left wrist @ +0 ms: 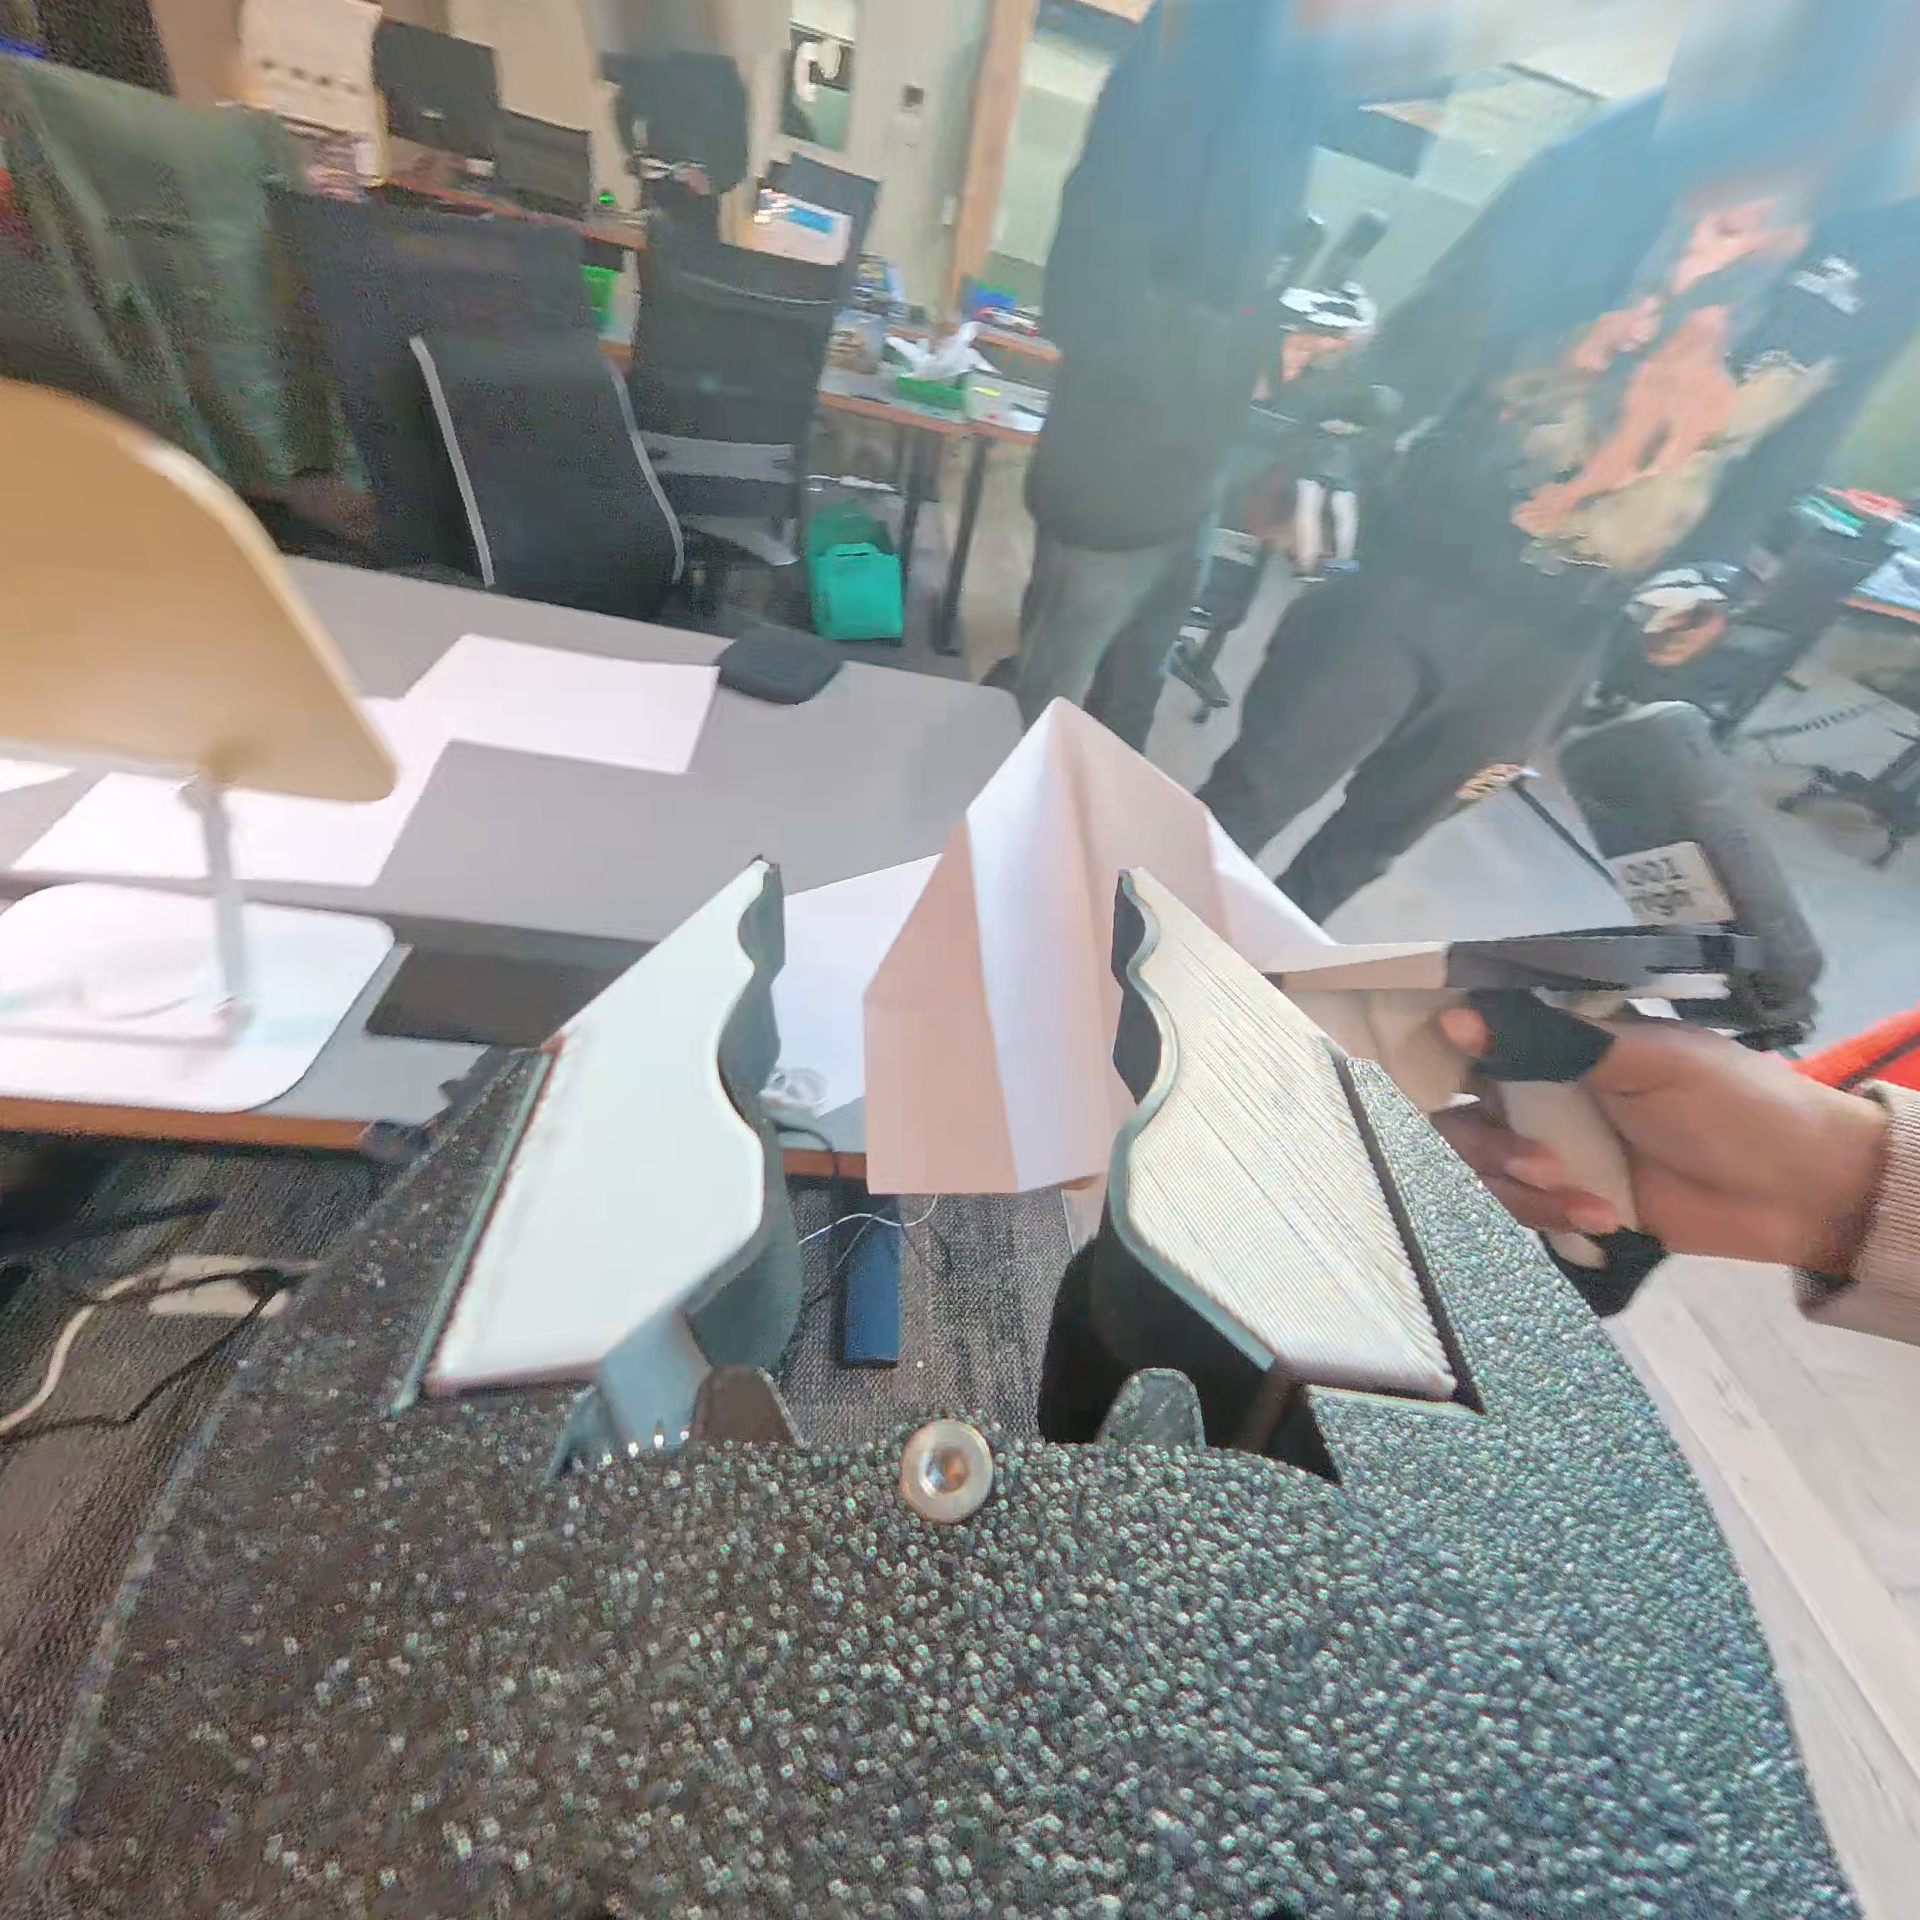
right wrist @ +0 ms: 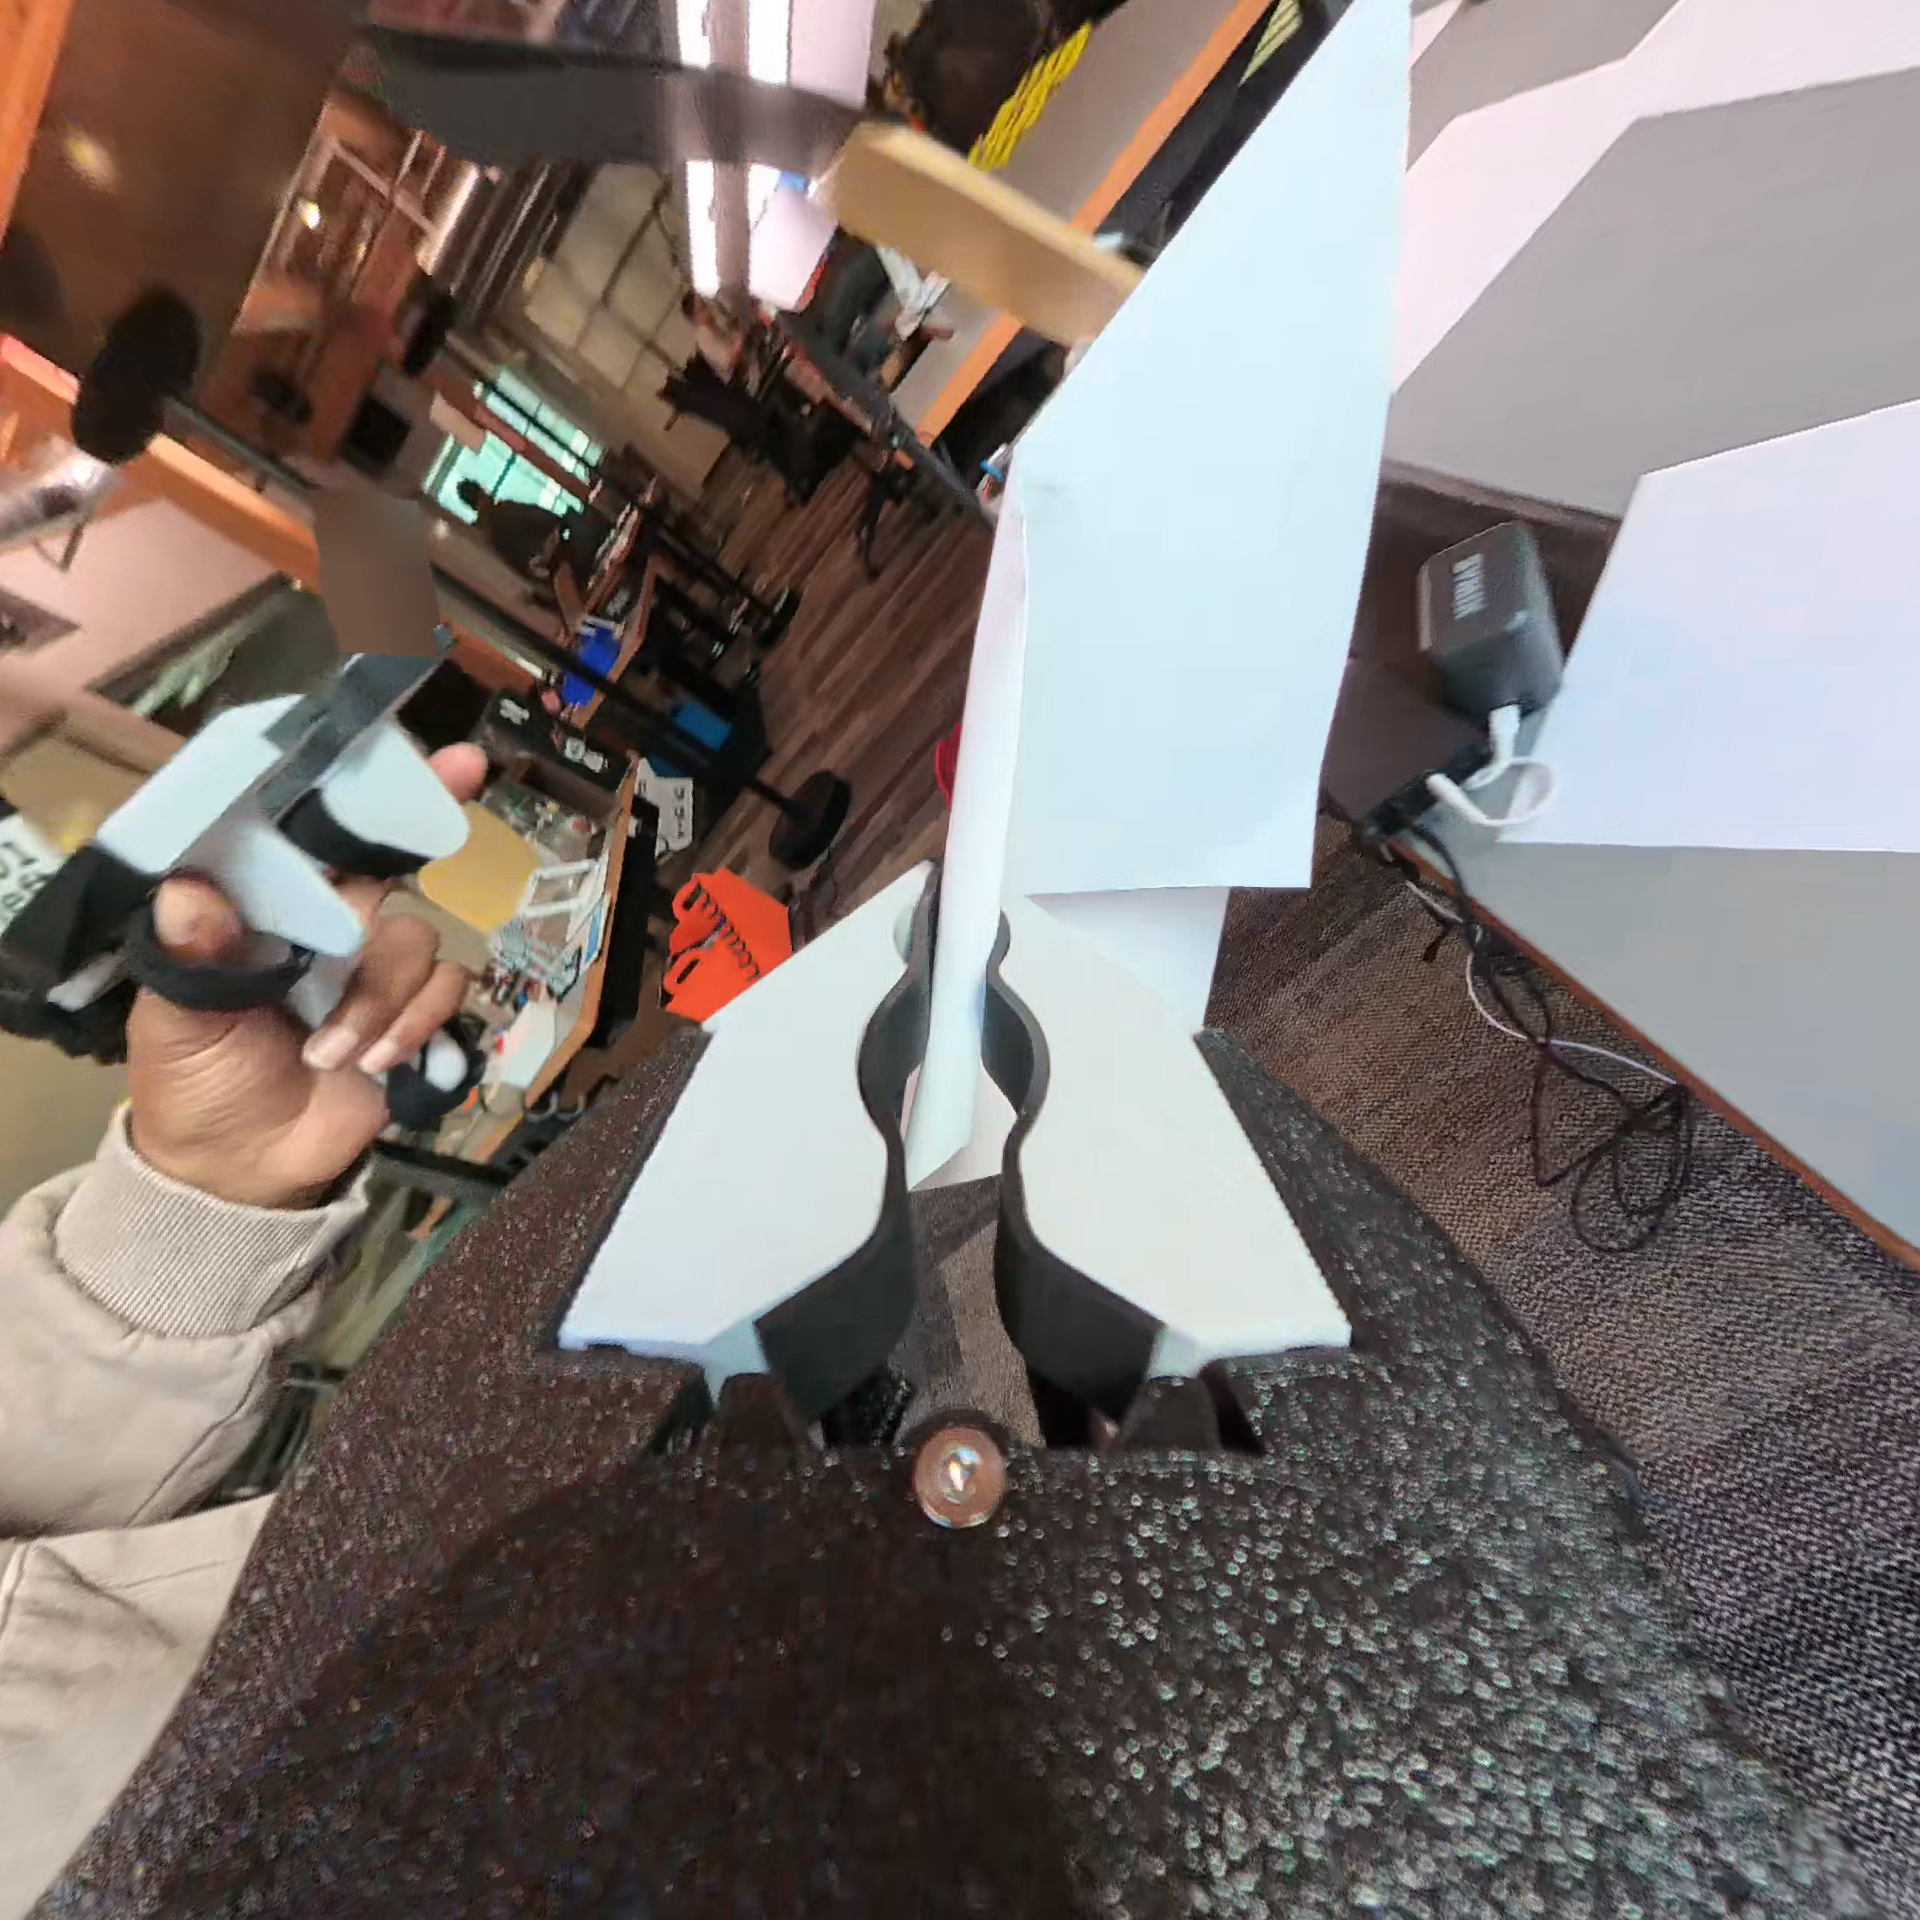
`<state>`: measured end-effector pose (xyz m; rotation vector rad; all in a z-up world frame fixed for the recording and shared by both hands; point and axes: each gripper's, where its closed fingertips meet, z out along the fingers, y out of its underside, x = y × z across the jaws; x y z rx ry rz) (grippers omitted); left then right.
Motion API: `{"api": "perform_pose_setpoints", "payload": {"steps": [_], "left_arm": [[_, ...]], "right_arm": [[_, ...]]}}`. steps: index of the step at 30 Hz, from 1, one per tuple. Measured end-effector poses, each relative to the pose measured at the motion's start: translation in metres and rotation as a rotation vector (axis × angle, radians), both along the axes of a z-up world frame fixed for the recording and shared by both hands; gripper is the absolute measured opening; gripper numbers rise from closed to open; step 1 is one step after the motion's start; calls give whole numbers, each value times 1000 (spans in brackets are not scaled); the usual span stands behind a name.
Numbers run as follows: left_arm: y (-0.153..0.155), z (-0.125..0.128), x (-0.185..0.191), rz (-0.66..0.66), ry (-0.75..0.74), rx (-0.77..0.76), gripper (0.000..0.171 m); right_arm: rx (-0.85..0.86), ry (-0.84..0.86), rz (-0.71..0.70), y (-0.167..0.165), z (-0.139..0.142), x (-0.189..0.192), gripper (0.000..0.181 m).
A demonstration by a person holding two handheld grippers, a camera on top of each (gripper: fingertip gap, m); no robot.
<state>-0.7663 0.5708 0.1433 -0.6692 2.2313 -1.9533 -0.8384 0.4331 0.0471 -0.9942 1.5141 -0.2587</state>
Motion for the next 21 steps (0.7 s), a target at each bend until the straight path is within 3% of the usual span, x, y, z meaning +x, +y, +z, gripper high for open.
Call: {"api": "perform_pose_setpoints", "payload": {"steps": [3,6,11,13,14,16,19,21], "left_arm": [[-38,13,-22,-93,-20,17,62],[-64,8,-25,-145,-18,24,62],[-100,-18,3,-181,7,50,62],[-111,-17,20,-185,18,39,62],[-116,-17,30,-186,12,41,62],[-126,-18,54,-179,-10,58,62],[-141,-20,91,-172,-5,76,62],[-150,-17,112,-164,-11,73,63]], "right_arm": [[22,3,-70,-40,-8,4,1],[66,8,-112,-68,-22,30,1],[110,-1,-134,-106,-25,111,1],[106,1,-150,-123,-23,150,2],[91,14,-184,-137,-25,169,12],[54,44,-266,-169,-32,200,48],[-18,86,-407,-214,-46,215,61],[-94,118,-397,-223,-54,207,67]]}}
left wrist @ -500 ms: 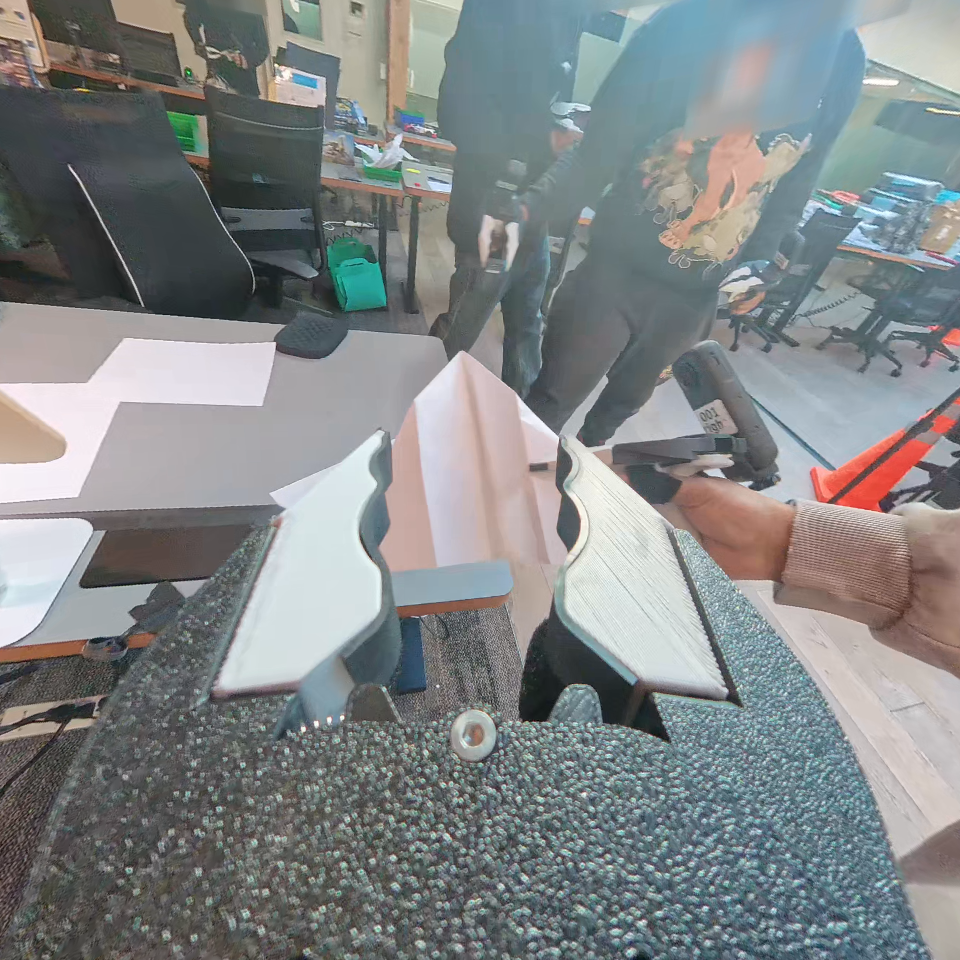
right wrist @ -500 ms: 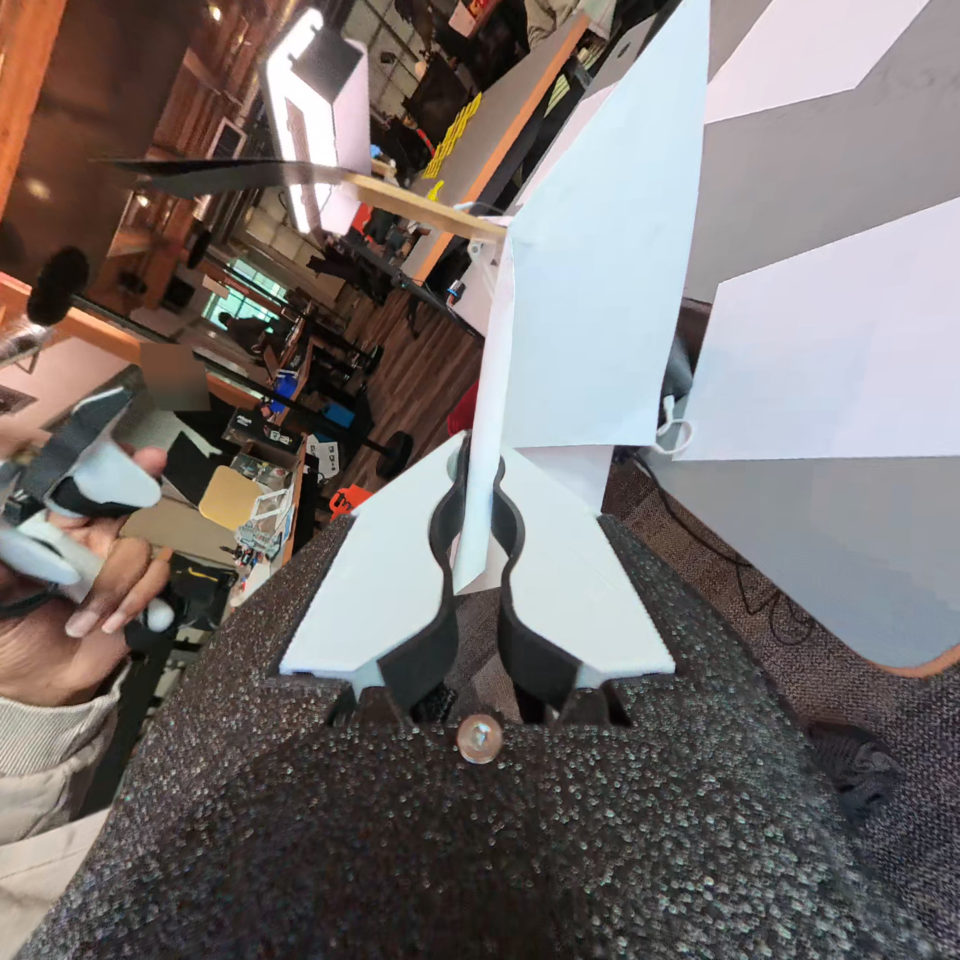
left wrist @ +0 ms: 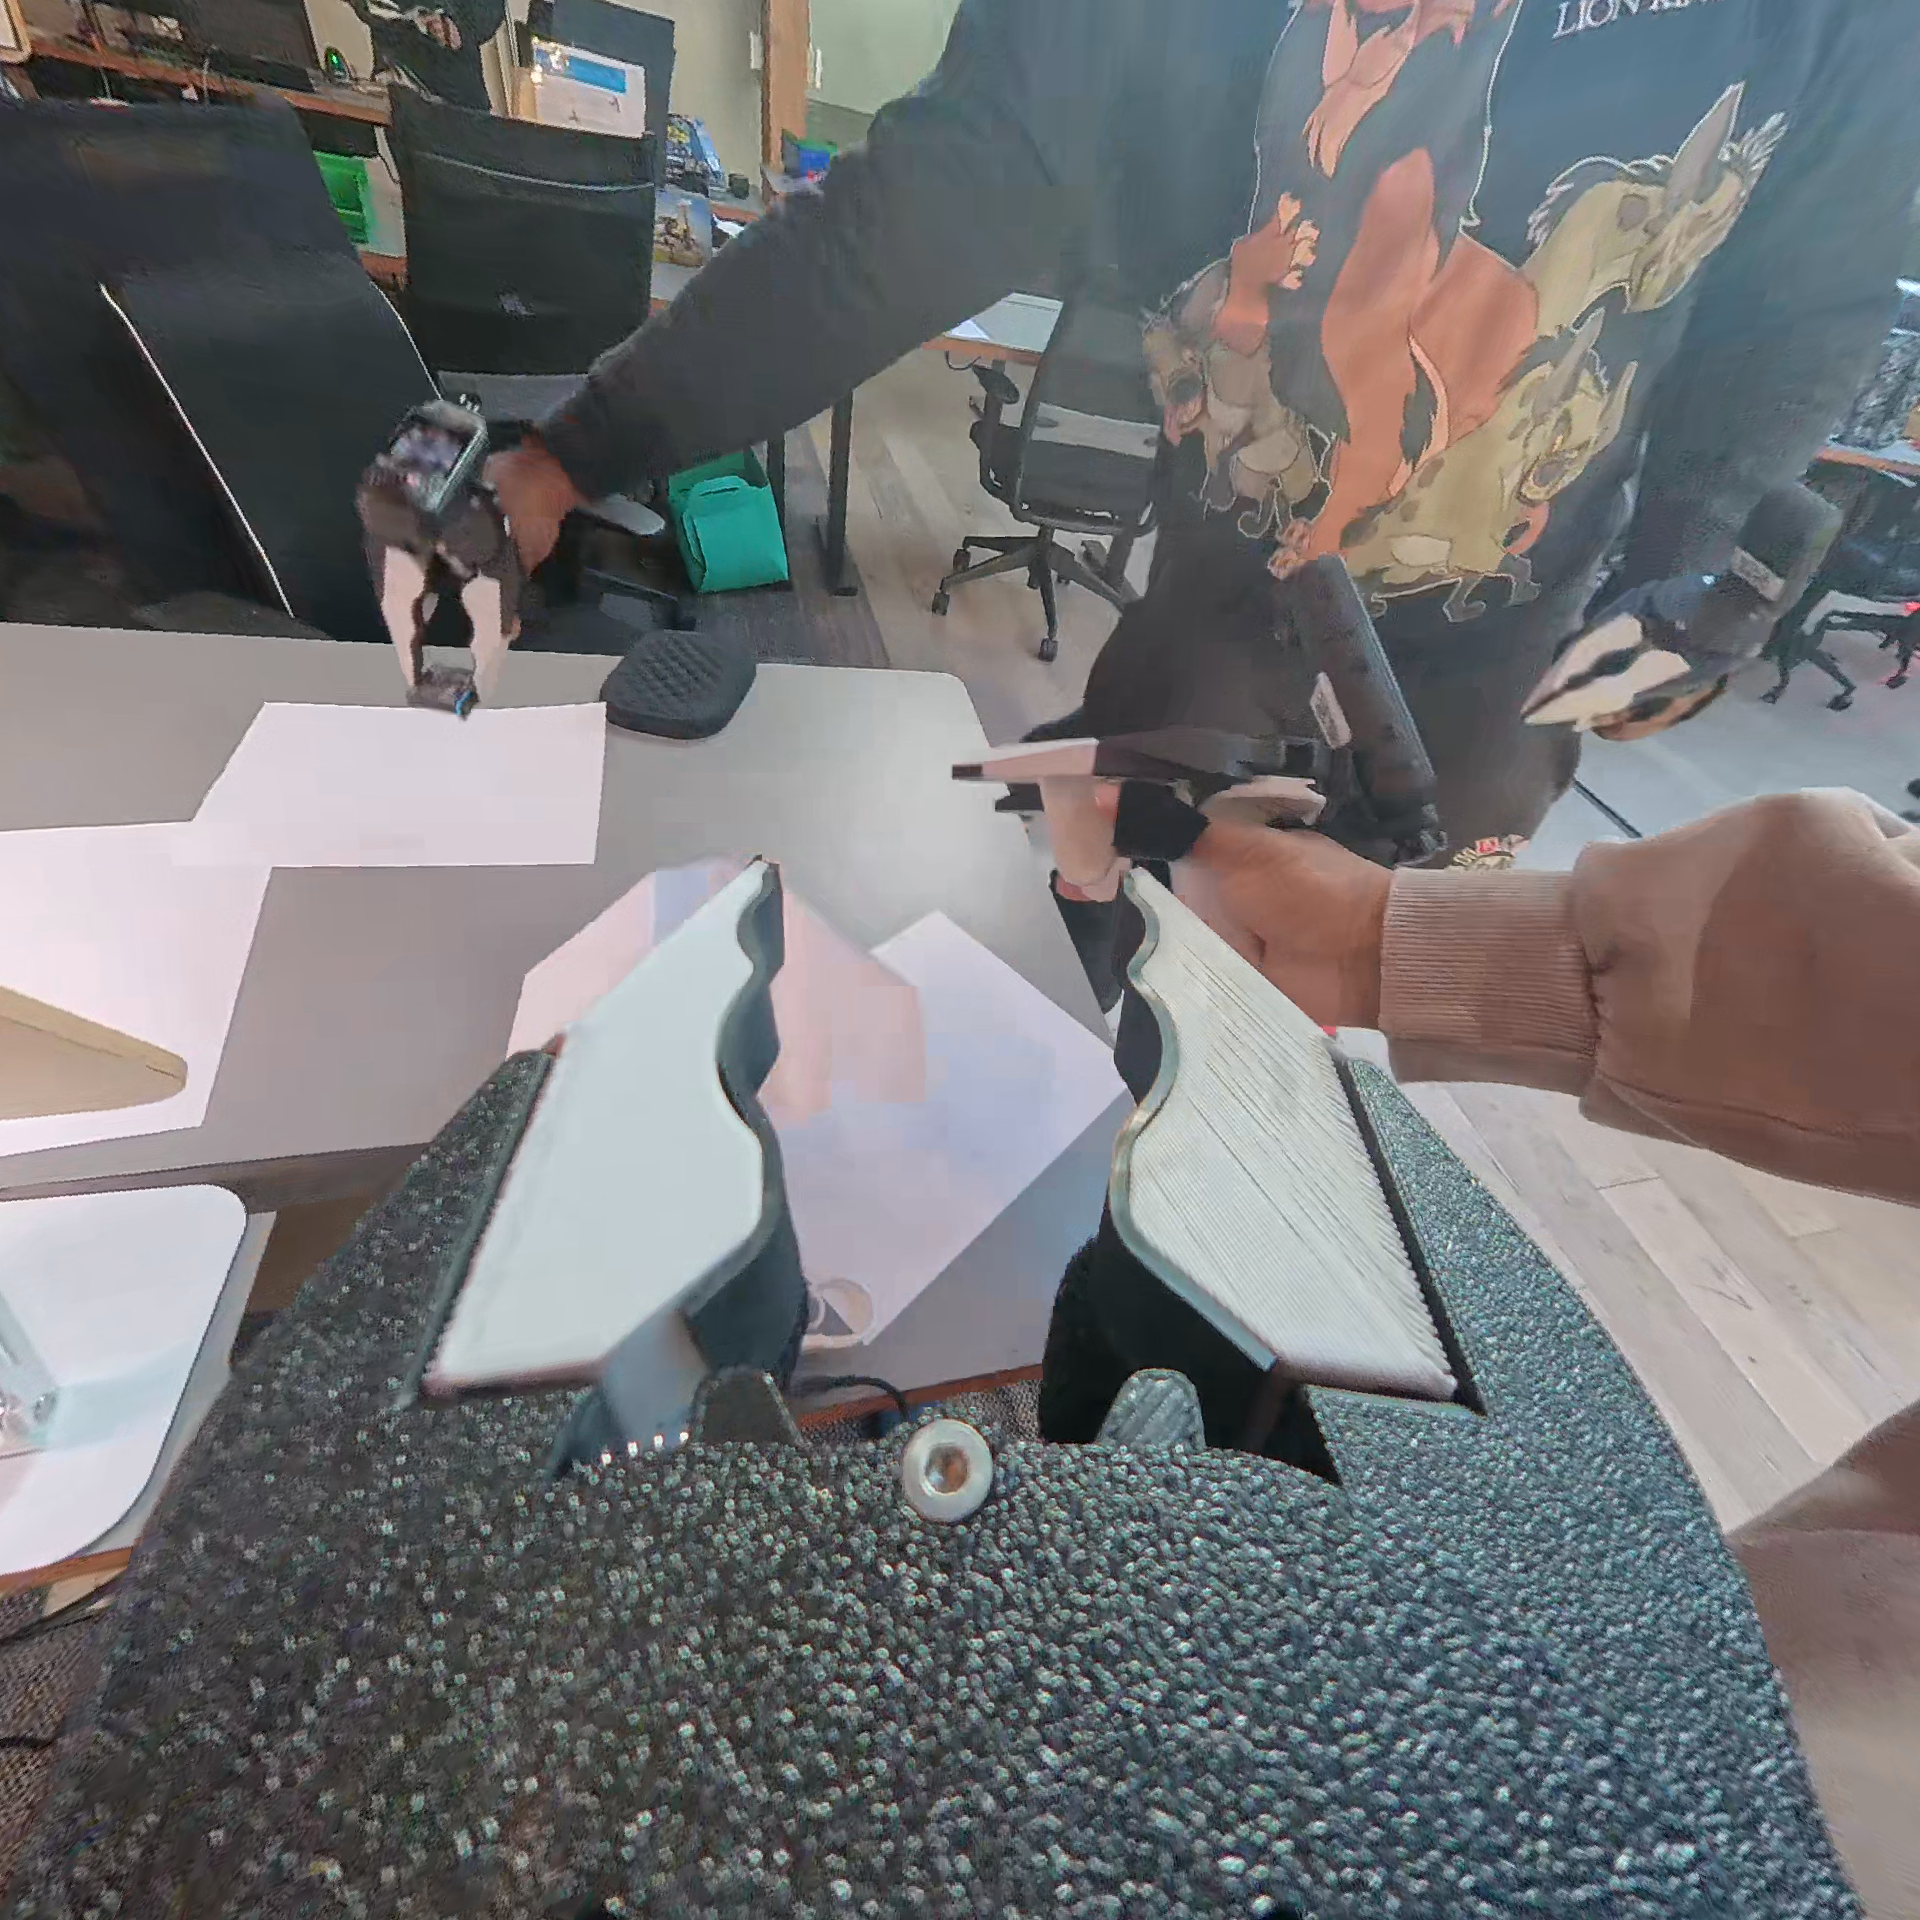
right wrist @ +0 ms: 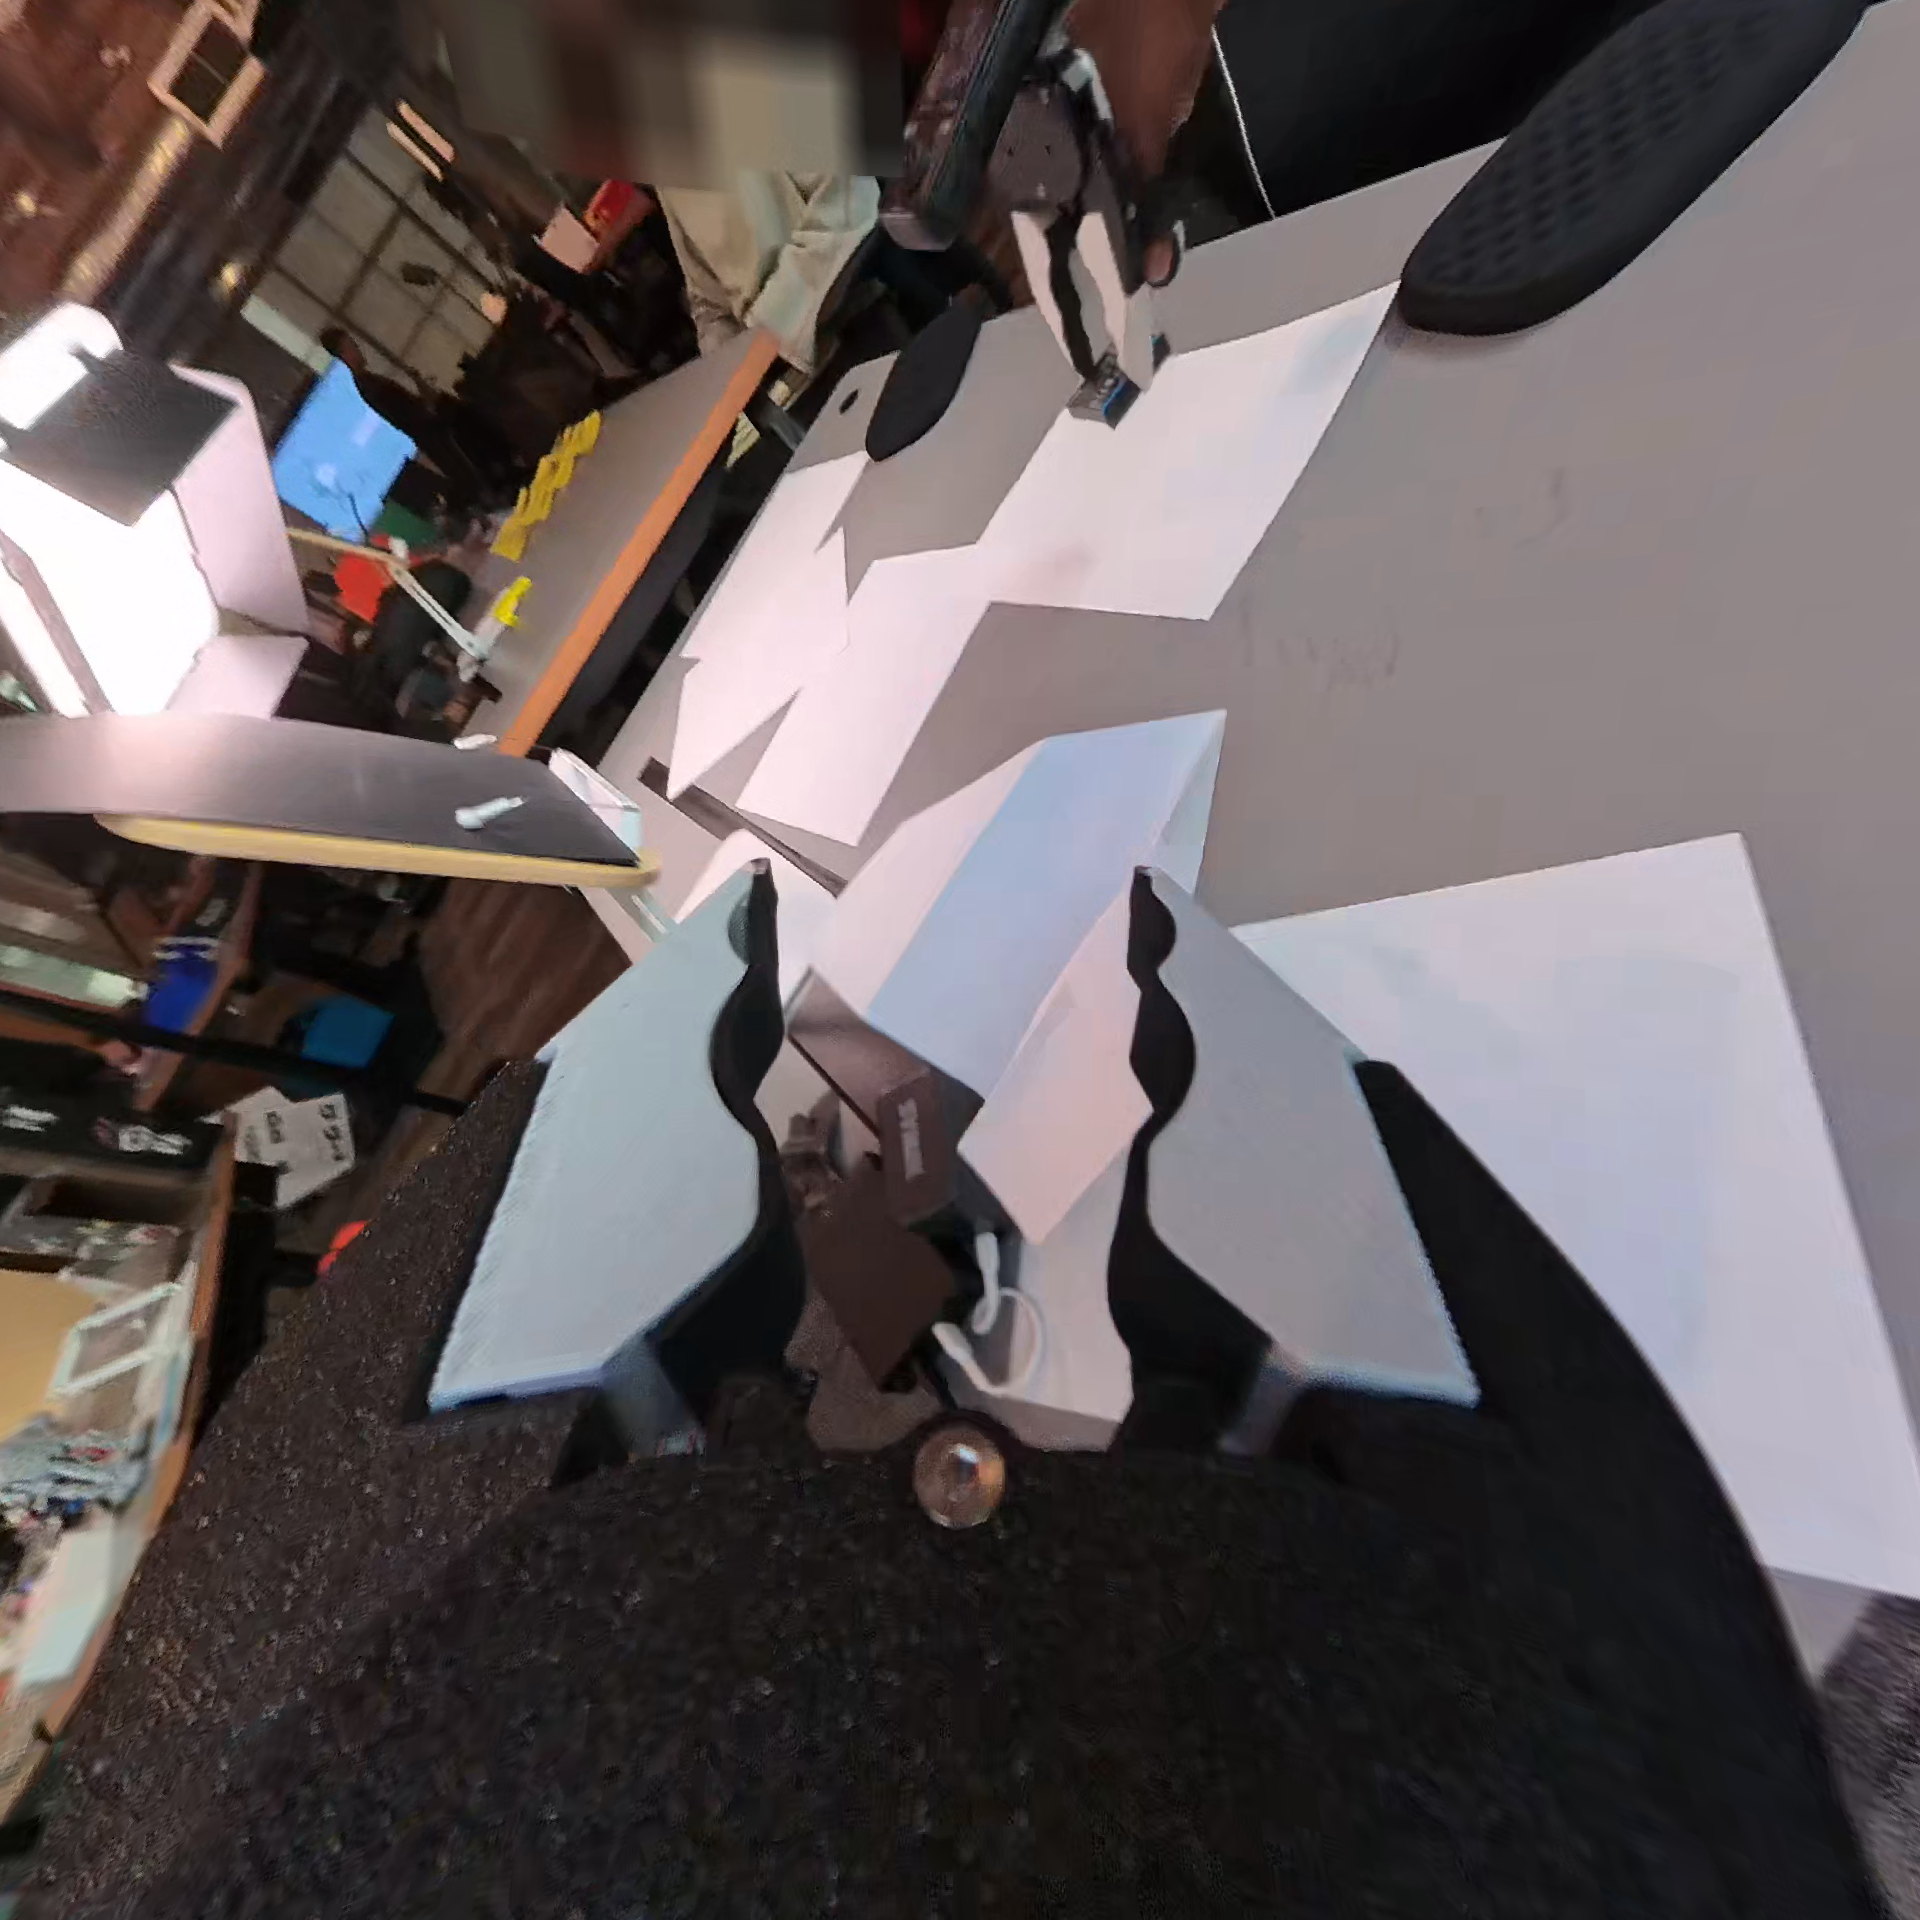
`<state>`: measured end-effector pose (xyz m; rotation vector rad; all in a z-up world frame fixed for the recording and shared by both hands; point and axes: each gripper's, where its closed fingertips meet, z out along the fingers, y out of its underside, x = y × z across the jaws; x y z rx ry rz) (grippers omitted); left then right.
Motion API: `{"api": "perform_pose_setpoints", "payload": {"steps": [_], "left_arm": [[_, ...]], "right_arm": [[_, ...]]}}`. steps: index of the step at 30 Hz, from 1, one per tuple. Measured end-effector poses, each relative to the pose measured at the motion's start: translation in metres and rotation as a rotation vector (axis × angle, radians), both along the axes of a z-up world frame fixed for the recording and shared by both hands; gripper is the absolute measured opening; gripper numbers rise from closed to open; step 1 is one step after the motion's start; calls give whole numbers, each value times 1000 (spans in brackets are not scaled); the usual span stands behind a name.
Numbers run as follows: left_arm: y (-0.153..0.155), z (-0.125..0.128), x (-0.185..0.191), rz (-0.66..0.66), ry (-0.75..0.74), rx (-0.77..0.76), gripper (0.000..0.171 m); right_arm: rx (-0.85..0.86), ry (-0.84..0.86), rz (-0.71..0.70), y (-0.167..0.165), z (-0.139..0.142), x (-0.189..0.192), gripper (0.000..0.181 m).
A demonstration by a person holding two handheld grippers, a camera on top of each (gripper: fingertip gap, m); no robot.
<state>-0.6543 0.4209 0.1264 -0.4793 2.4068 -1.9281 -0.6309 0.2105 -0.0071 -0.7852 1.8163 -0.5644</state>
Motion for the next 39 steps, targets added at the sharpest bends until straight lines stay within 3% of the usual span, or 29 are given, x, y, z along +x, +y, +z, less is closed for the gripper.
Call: {"api": "perform_pose_setpoints", "payload": {"steps": [3,6,9,12,15,19,24,30,34,39], "left_arm": [[-14,0,24,15,-16,4,63],[-33,-7,34,8,-7,11,63],[-62,-10,28,-47,8,27,63],[-97,-2,6,-129,-24,37,64],[-133,13,-25,-191,-38,26,64],[-181,32,-74,-221,-25,-12,64],[-240,61,-127,-134,-22,-65,63],[-303,58,-183,-143,-14,-58,67],[-348,55,-189,-142,-38,-28,70],[-428,27,-167,-165,-27,7,73]], "right_arm": [[-47,90,113,12,-22,-40,68],[-59,175,199,33,-38,-108,68],[-102,231,215,45,-33,-179,67],[-137,209,174,43,-10,-223,64],[-182,120,152,28,20,-232,63],[-306,-22,309,9,68,-227,63],[-408,-123,417,-14,117,-256,66],[-528,-110,303,-79,129,-304,75],[-626,-43,124,-151,137,-320,80],[-671,105,-116,-268,129,-345,83]]}}
